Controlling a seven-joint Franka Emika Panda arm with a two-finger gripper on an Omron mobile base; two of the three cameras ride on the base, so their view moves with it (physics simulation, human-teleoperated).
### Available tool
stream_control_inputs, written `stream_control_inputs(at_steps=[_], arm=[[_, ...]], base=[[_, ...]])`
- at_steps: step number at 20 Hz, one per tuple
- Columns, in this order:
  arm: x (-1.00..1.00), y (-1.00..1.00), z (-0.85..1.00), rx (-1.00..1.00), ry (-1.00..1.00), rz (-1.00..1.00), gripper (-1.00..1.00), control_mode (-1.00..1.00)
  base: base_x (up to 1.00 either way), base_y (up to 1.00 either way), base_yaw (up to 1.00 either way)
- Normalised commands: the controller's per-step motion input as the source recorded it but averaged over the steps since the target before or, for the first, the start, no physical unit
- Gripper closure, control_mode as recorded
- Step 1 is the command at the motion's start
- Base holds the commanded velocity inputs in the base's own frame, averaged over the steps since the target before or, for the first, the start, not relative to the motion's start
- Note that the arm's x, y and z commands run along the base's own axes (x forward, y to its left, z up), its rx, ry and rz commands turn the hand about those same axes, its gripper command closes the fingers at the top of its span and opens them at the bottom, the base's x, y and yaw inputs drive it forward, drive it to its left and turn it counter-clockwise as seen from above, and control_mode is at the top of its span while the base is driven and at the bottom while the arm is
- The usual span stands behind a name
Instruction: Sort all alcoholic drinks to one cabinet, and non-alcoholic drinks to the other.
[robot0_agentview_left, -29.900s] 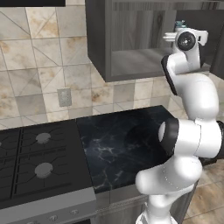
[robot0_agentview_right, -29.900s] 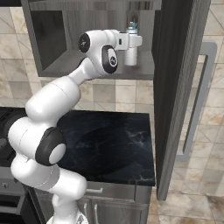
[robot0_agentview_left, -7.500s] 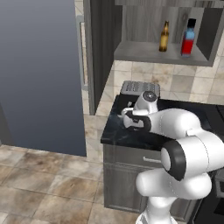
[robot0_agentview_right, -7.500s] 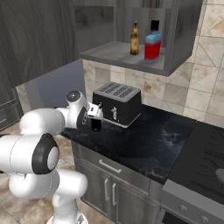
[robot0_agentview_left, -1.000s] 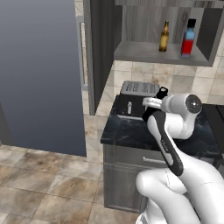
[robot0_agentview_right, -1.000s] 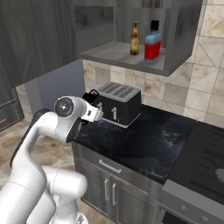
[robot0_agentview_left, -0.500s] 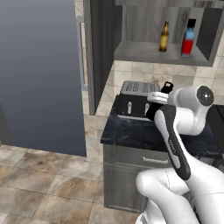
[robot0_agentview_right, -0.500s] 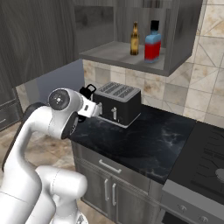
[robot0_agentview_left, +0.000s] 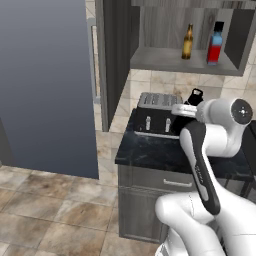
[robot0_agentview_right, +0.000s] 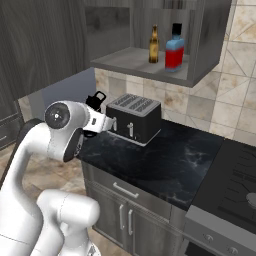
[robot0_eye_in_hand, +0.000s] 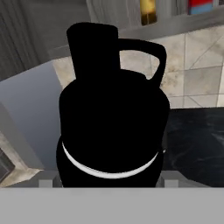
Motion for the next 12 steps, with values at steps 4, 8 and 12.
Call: stream_control_inputs(at_steps=[4, 8, 12], arm=[[-0.18, 0.00, 0.23, -0.15, -0.18, 0.00, 1.00, -1.00], [-0.25, 0.00, 0.28, -0.14, -0.16, 0.00, 1.00, -1.00], [-0.31, 0.00, 0.32, -0.09, -0.08, 0.00, 1.00, -1.00]], base=[[0.00, 0.00, 0.00], [0.00, 0.00, 0.00], [0.00, 0.00, 0.00]])
